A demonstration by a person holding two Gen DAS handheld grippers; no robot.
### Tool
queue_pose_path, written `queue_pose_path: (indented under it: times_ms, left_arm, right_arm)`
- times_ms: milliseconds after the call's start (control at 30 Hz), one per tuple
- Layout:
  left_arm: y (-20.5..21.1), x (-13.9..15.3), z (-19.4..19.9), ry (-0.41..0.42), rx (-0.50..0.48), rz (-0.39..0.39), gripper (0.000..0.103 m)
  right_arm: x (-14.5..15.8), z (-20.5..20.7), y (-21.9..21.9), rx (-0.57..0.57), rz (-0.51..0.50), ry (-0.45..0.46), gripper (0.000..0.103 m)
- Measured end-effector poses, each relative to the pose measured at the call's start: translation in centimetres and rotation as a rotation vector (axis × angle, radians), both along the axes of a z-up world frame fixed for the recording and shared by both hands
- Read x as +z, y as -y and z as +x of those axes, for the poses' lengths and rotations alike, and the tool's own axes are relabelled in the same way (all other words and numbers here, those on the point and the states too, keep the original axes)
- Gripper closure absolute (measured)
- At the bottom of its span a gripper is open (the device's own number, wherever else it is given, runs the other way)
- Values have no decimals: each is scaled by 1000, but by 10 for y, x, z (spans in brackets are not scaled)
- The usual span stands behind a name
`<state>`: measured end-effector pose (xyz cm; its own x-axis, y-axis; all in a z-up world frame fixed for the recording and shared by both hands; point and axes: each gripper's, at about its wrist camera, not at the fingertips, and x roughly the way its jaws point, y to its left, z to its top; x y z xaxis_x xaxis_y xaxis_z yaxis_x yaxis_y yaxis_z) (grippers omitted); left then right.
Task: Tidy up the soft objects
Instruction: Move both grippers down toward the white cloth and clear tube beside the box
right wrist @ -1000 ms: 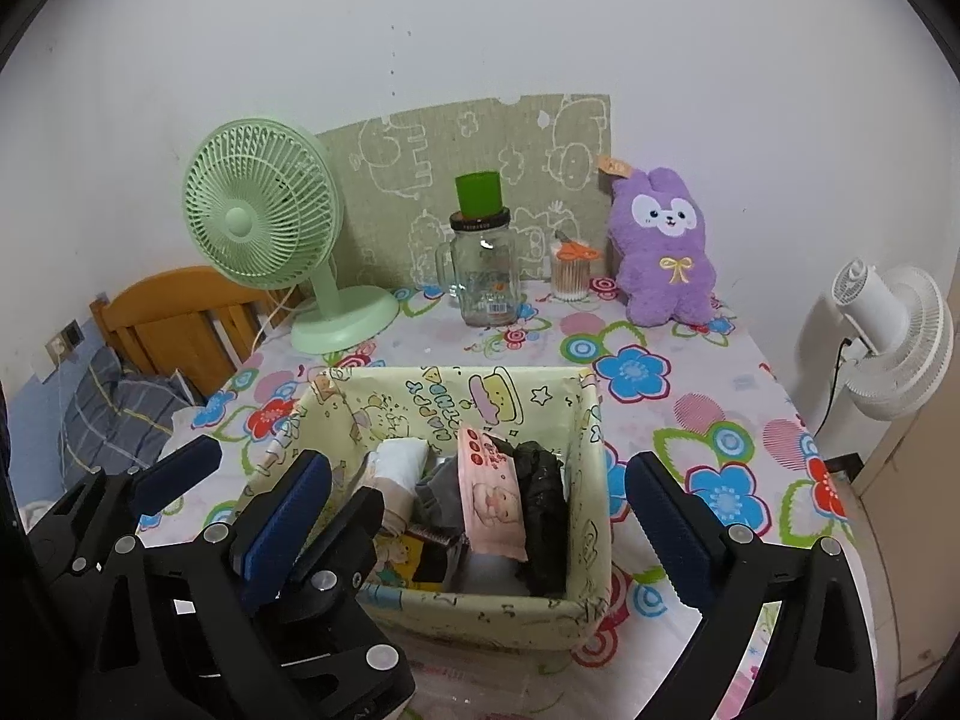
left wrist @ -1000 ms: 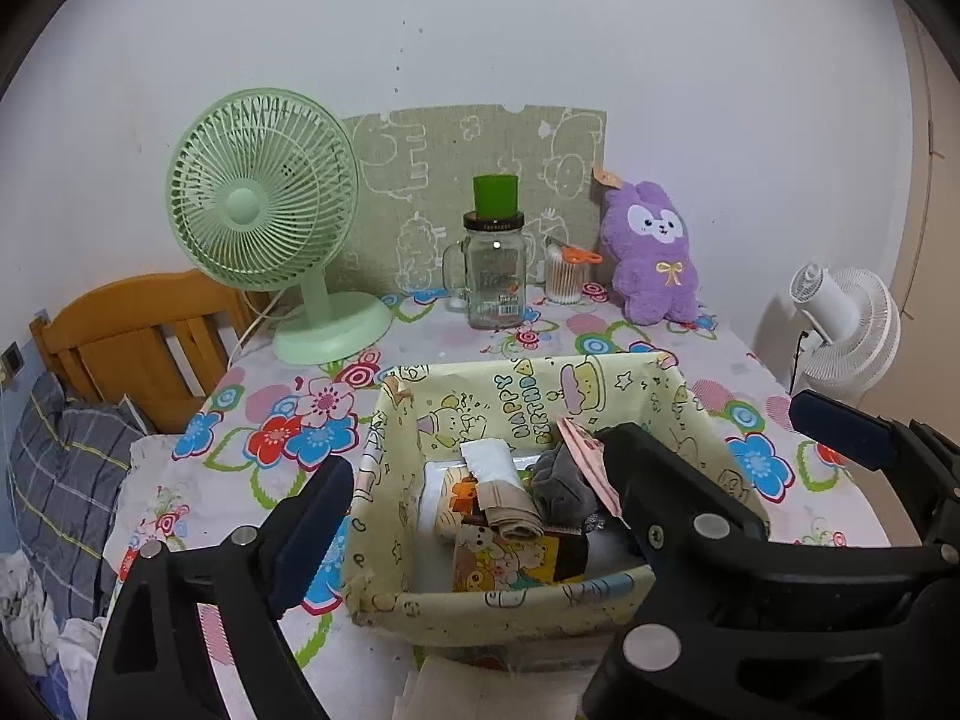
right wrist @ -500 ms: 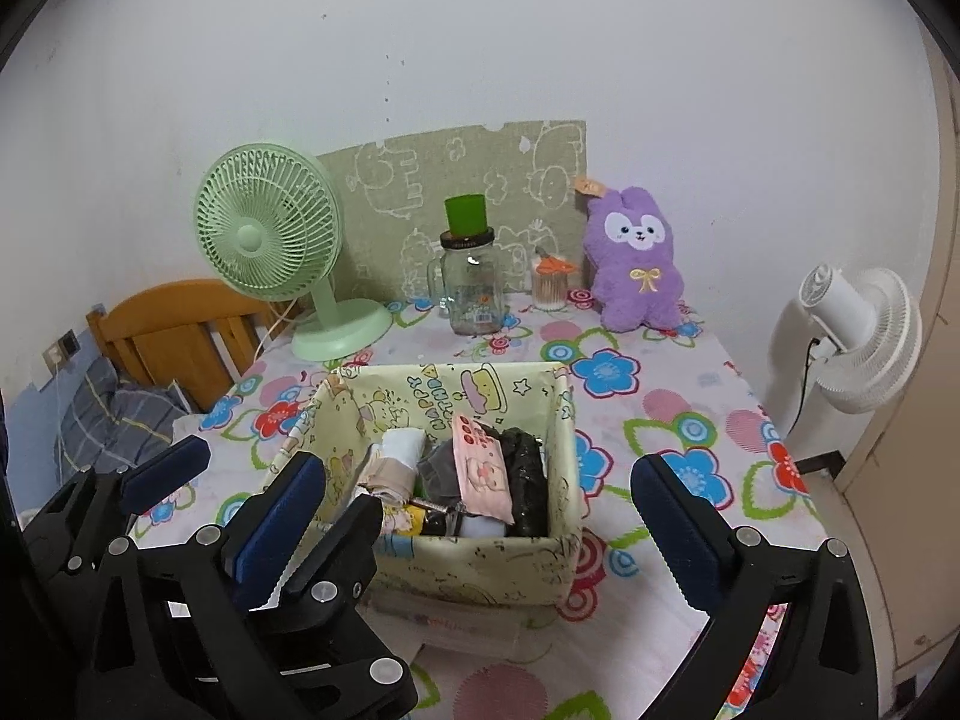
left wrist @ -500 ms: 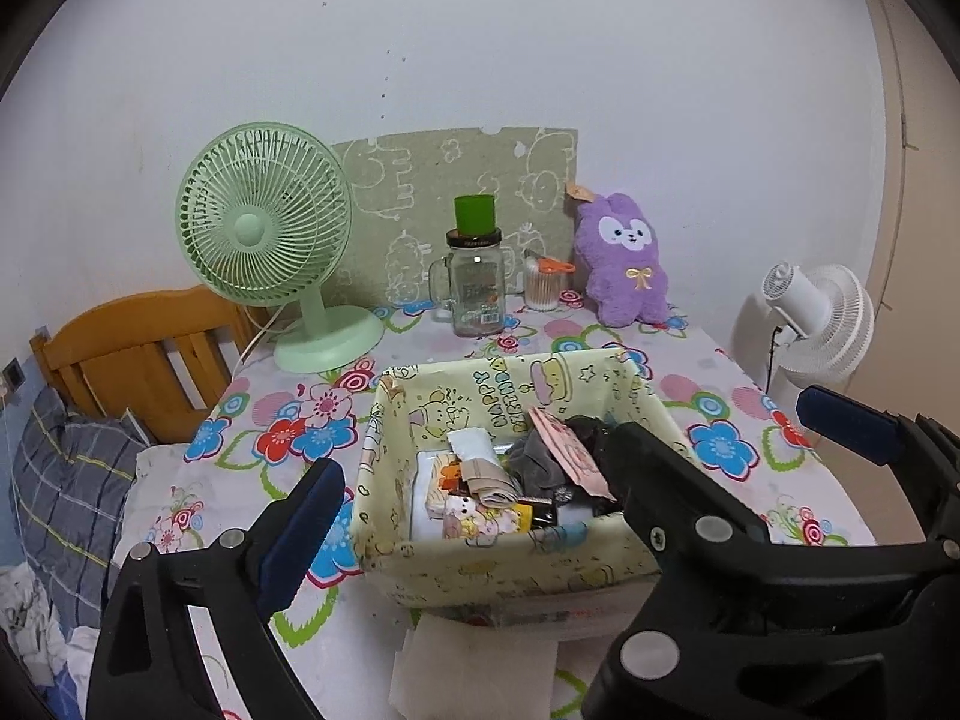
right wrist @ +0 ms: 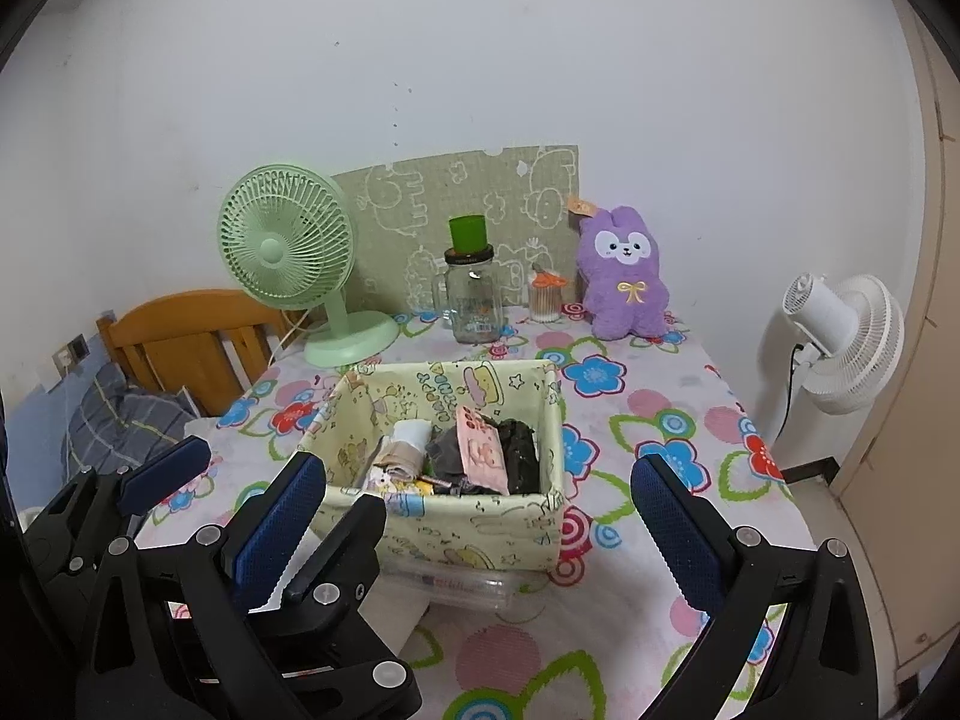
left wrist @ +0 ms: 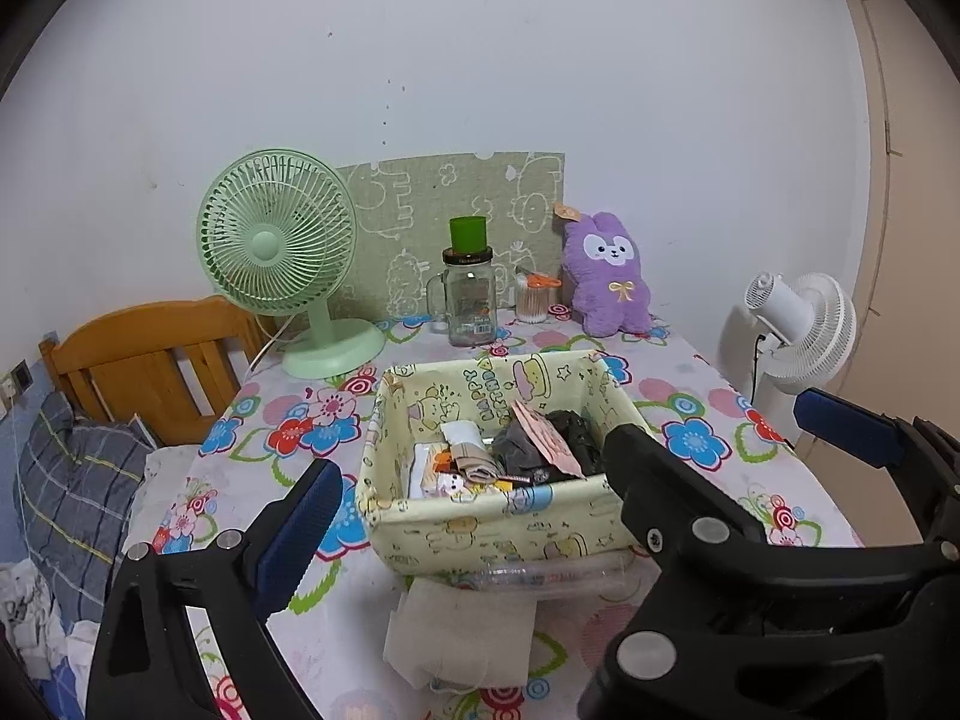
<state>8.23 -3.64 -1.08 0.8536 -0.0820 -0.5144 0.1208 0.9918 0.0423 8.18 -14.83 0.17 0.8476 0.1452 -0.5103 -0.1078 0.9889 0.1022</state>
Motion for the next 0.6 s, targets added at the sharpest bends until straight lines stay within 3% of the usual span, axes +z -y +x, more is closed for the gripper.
queue_pose_path:
  times_ms: [367,600]
  left_arm:
    - [3,-4,-23,12,-33,-17,0]
    - [2,-15,-25,-21,-32,-20,0]
  right_arm:
    - [-1,-26,0,-12,-16,8,0]
    - [-13,-29,-2,-37,-31,-34,0]
